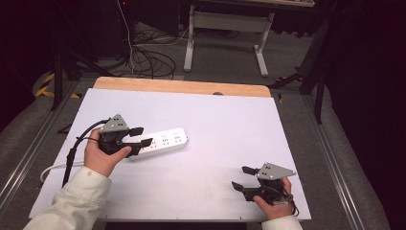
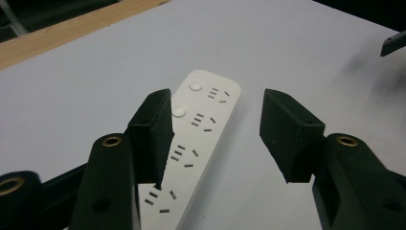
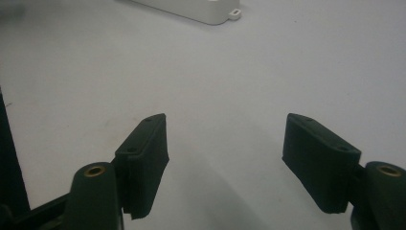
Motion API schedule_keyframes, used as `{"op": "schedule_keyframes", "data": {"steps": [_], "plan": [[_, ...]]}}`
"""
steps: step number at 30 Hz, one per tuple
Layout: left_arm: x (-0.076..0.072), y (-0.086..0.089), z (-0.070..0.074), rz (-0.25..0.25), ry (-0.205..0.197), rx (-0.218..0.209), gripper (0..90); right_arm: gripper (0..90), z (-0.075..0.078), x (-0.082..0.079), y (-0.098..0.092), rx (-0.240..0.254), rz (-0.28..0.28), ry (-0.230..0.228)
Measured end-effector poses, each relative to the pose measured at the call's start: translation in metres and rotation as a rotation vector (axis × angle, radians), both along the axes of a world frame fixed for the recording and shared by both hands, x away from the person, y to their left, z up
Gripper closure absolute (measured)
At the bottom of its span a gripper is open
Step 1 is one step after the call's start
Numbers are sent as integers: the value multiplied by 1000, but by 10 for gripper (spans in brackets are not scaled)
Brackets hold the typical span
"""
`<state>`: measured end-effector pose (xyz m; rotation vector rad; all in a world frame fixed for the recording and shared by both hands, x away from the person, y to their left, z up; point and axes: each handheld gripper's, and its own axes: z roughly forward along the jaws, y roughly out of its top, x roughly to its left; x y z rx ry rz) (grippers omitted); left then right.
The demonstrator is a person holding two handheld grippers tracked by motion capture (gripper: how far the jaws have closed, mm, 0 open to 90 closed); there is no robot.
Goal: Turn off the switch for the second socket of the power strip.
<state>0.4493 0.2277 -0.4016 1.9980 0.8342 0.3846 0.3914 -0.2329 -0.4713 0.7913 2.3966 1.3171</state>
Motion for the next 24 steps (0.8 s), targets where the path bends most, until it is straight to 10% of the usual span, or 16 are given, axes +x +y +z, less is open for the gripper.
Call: {"op": "schedule_keyframes", "data": {"steps": [24], "plan": [[37,-2,-30,69,14,-1,587,325,0,0,0,-5,5,0]]}}
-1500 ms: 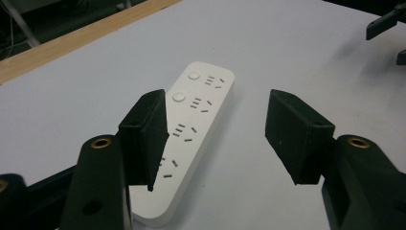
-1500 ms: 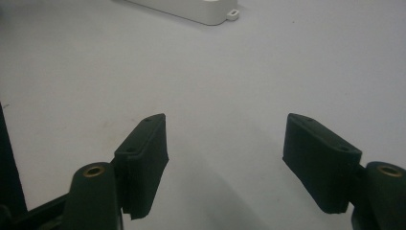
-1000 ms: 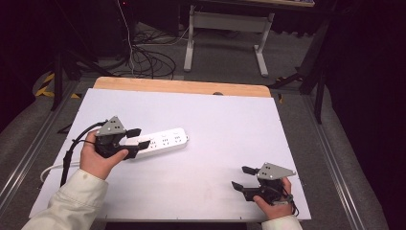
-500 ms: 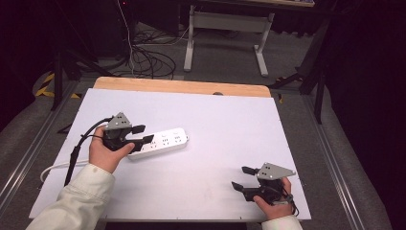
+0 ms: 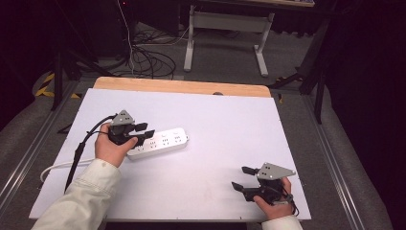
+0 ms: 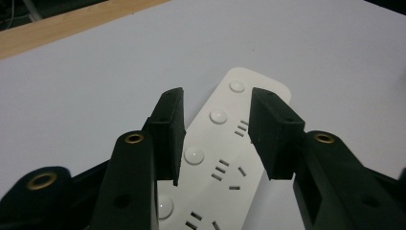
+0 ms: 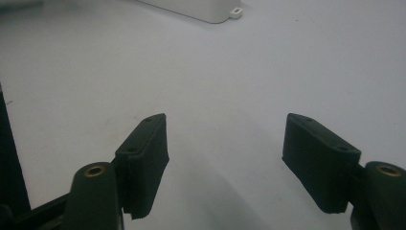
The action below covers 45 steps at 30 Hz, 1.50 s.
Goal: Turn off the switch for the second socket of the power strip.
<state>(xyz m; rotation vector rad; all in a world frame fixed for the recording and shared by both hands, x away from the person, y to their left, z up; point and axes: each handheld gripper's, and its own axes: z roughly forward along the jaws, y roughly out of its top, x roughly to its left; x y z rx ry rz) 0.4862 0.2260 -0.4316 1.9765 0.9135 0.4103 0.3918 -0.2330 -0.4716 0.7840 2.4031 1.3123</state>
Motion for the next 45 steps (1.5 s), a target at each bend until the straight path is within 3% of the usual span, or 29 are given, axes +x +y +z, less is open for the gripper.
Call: {"op": "schedule_keyframes", "data": {"steps": [11,26,39,45], "plan": [[10,-2,-12,26,54,17,664,326,0,0,0,0,2,3],[16,-8,-24,6,59,63,891,328,-1,1,0,-1,6,8],[20,-9,-31,22,84,78,899,328,-1,1,0,-1,6,10],[21,-11,-33,21,76,98,899,328,-1,1,0,-1,6,11]]}}
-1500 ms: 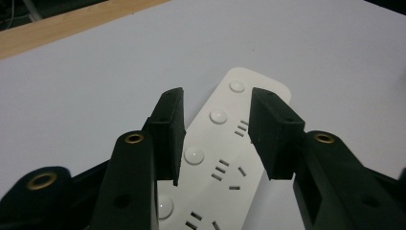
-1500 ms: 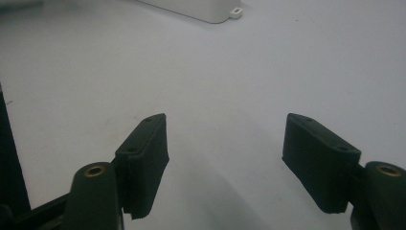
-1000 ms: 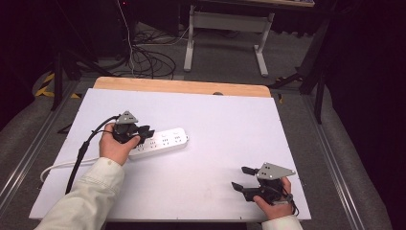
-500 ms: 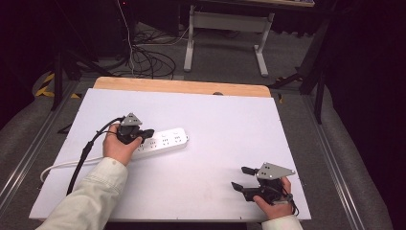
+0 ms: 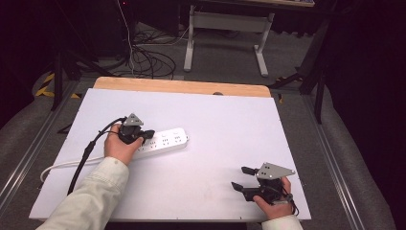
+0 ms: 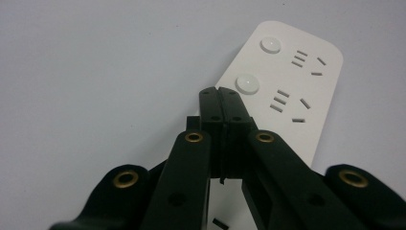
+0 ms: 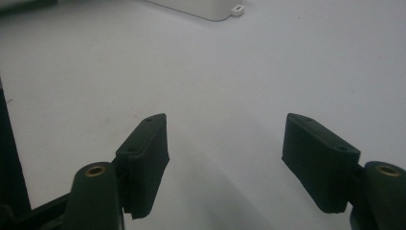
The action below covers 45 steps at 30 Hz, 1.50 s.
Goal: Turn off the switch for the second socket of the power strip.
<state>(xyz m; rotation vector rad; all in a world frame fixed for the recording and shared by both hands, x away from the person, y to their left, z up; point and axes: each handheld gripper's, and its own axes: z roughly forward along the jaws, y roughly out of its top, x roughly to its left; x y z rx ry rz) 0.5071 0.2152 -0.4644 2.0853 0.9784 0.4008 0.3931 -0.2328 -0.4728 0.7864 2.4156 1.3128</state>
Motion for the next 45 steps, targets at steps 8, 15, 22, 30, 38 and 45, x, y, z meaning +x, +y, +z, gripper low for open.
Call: {"op": "schedule_keyframes", "data": {"steps": [8,15,22,30,38,45], "plan": [[0,0,-1,2,-5,8,899,328,0,0,0,-2,1,0],[-1,-2,-1,-3,-15,22,900,328,0,0,0,-4,0,-1],[-2,-3,-1,2,-10,30,900,328,0,0,0,-5,0,-1],[-2,-4,-1,10,-3,49,900,328,0,0,0,-8,1,1],[-1,-4,-1,14,10,38,900,328,0,0,1,-8,1,2],[-1,-4,0,30,16,33,900,328,-1,0,1,-10,1,2]]}}
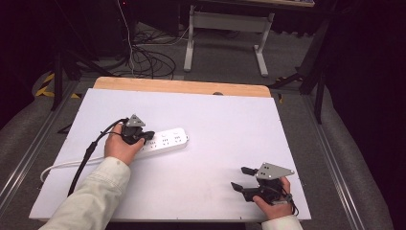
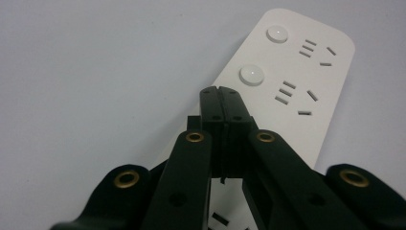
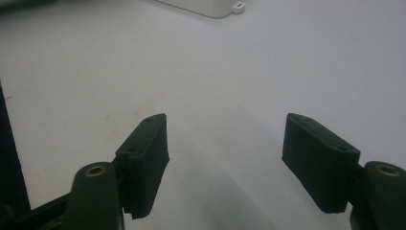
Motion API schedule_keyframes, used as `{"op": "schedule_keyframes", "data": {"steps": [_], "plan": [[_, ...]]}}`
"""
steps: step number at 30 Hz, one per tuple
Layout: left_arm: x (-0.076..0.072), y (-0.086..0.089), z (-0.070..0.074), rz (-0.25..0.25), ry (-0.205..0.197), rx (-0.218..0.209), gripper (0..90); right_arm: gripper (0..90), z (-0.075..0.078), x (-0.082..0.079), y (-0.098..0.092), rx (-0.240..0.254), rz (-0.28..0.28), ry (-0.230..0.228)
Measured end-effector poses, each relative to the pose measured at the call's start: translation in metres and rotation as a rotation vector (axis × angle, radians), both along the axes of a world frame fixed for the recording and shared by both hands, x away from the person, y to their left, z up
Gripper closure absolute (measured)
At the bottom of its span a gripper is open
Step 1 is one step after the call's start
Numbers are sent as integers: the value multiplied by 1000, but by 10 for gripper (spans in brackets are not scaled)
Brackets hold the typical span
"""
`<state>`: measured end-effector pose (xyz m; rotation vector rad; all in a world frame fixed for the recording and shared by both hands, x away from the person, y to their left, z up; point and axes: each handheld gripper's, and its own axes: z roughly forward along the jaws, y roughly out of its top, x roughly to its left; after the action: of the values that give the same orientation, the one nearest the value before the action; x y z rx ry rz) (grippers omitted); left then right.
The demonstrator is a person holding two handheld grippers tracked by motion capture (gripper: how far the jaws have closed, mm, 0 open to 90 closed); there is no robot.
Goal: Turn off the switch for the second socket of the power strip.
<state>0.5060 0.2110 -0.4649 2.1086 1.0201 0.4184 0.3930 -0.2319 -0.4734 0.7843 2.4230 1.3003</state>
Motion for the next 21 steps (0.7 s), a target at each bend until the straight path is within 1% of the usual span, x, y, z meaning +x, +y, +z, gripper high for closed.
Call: {"op": "schedule_keyframes", "data": {"steps": [1,7,8,12,14,16,17,18,19,21], "plan": [[0,-1,0,2,3,-7,900,328,0,0,0,0,0,0],[1,-1,0,9,-4,4,900,328,0,0,0,0,-1,1],[0,-1,0,10,2,-1,900,328,0,0,0,0,0,0],[-1,-2,0,14,0,3,900,328,0,0,0,-1,-1,1],[-1,-2,0,14,-6,13,900,328,0,0,0,-1,-1,0],[-1,-4,0,21,-6,12,900,328,0,0,0,-1,-1,0],[-2,-4,0,24,-13,26,900,328,0,0,0,-1,-1,1],[-3,-6,0,27,-14,27,900,328,0,0,0,-1,0,1],[-3,-6,0,25,-18,37,900,328,0,0,0,-1,-1,1],[-3,-6,0,29,-19,39,900,328,0,0,0,-2,0,1]]}}
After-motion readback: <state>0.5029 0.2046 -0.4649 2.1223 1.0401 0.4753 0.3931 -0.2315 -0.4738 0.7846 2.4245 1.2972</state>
